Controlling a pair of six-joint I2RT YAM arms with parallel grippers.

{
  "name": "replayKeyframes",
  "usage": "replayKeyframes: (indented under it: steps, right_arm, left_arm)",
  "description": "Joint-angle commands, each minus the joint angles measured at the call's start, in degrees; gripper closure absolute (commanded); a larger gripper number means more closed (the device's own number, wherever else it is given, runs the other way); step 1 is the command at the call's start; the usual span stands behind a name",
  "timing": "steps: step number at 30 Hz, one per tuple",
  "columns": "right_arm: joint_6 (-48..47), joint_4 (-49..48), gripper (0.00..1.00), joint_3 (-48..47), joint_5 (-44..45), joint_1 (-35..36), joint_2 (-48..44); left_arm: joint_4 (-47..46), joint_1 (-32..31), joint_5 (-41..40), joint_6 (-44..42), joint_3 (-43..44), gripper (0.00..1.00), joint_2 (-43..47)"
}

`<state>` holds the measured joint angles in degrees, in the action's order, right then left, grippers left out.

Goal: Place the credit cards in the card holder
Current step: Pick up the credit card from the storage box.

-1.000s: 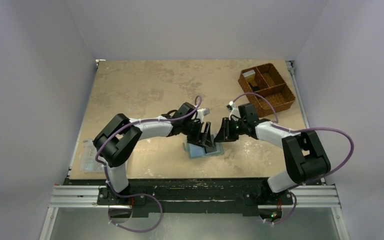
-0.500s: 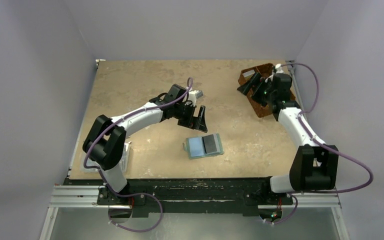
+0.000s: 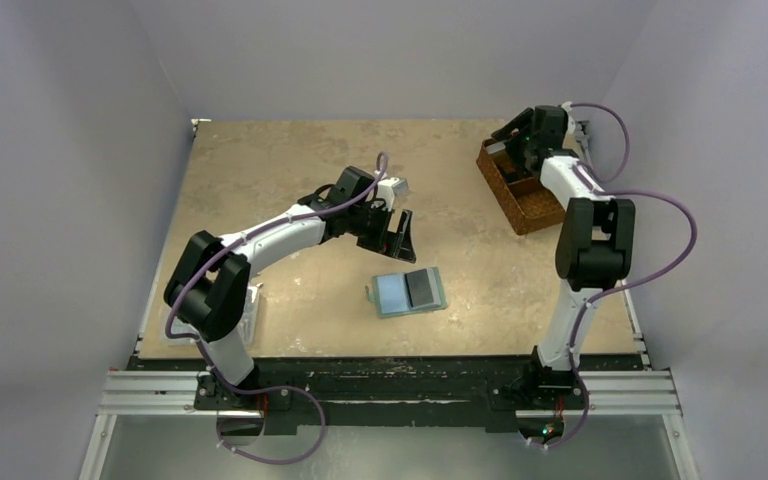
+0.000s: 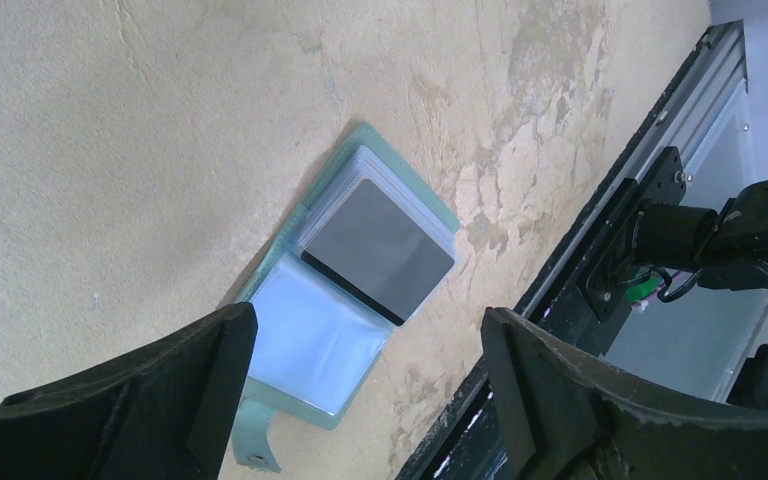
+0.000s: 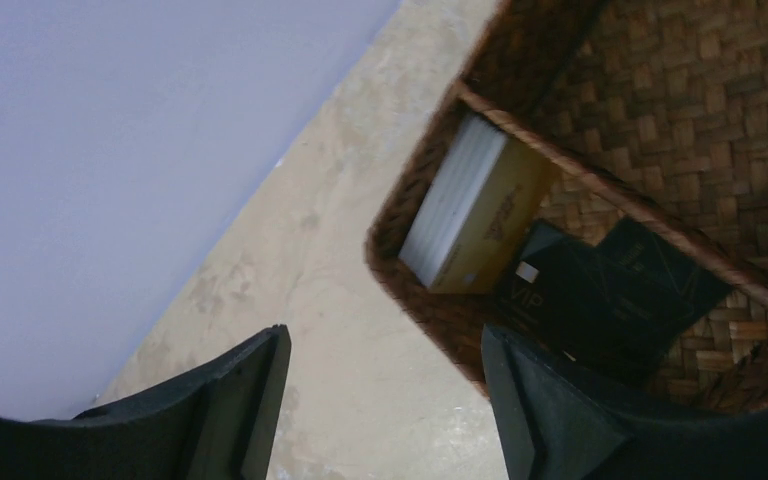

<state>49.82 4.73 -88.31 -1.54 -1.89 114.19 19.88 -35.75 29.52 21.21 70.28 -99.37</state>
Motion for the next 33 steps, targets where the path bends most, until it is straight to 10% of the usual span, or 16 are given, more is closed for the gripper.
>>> replayKeyframes:
  steps: [1,33]
  right_arm:
    - [4.42,1.13,0.24,-4.48,6.52,0.01,1.15]
    - [12.92,-17.34,0.47,-1.51,11.45,1.45,14.16]
  left_arm:
    - [-1.46,0.49,-0.14,-2.34,-1.16,0.11,1.77]
    - [-2.56,1.51,0.18,-2.18,-3.40,0.12,3.48]
